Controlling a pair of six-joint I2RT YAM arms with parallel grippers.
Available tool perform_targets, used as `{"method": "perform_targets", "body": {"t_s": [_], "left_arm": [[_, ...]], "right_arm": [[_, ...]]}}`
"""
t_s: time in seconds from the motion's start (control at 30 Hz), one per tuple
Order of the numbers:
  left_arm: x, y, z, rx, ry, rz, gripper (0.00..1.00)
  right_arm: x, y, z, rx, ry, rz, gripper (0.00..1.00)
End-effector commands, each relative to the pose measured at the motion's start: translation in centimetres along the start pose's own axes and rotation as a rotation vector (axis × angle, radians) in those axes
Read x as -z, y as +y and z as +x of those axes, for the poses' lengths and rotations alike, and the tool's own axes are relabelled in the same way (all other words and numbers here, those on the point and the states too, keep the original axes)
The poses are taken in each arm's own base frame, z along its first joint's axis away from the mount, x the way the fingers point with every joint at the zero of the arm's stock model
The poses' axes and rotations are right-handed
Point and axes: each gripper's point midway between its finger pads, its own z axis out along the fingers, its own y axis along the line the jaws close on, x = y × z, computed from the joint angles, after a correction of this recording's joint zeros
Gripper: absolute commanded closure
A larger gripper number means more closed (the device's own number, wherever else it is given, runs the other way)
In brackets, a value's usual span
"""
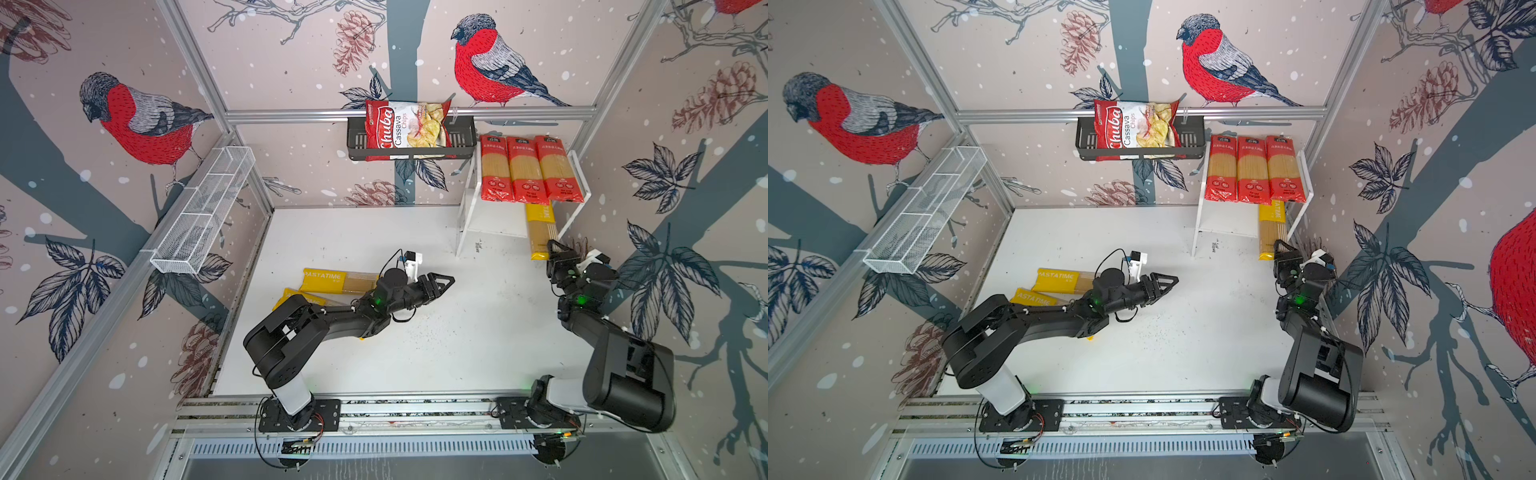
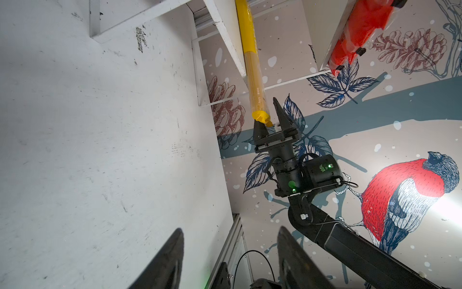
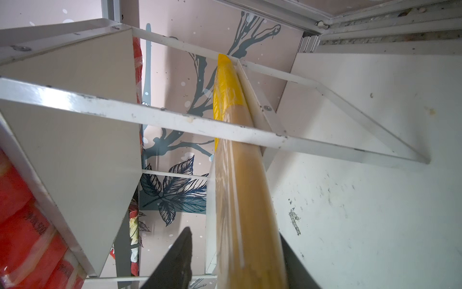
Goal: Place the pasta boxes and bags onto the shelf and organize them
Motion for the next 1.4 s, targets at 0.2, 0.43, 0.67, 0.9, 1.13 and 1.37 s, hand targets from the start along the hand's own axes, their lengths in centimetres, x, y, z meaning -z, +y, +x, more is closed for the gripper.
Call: {"method": "perform_targets", "body": {"t_s": [0.2, 0.43, 0.67, 0.9, 1.13, 1.37], "left_arm": [[-0.1, -0.9, -0.2, -0.024, -0.006, 0.037, 0.41], [-0.2, -0.9, -0.1, -0.019, -0.004, 0.042, 0.41], [0.4, -1.1, -0.1, -0.029, -0.014, 0.033, 0.41], [0.5, -1.4, -0.2, -0.034, -0.02, 0.035, 0.41], [0.7, -1.4, -0.3, -0.063, -0.022, 0.014, 0.41], [0.9, -1.6, -0.7, -0.118, -0.029, -0.014, 0.41]], "right_arm": [[2.3, -0.4, 1.7, 0.007, 0.006, 0.012, 0.38], [2.5, 0.4, 1.9, 0.034, 0.012, -0.003, 0.55], [0.5, 2.1, 0.5, 0.041, 0.003, -0.045, 0.73], [-0.1, 1.2, 1.3, 0.038, 0.033, -0.033, 0.73], [1.8, 0.9, 2.3, 0.075, 0.039, -0.002, 0.44], [3.9, 0.2, 3.8, 0.079, 0.063, 0.062, 0.33]]}}
